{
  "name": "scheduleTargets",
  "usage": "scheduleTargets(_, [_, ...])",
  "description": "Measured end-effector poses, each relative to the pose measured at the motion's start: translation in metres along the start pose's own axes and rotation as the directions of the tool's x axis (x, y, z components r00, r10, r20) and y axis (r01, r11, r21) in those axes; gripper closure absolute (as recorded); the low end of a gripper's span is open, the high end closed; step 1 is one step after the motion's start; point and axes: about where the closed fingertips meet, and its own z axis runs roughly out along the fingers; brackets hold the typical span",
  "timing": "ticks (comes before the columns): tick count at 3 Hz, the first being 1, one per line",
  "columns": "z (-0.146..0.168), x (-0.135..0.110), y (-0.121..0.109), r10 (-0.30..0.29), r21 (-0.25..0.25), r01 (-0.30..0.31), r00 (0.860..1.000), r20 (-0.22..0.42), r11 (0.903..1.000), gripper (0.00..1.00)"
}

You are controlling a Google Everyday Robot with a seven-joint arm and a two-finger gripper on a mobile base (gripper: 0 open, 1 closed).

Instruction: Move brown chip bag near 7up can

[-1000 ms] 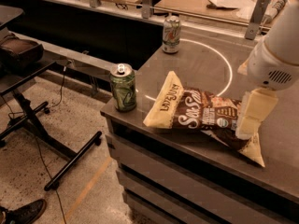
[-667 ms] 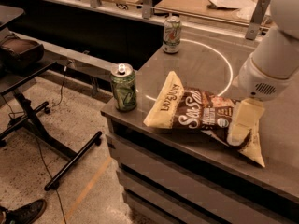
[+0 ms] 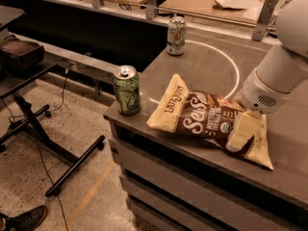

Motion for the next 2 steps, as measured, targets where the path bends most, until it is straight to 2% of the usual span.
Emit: scheduleTargets(2, [-0.0017,-0.0001,0.0001,0.006,-0.008,-0.005,1.000,0.009,0.9999,0.85])
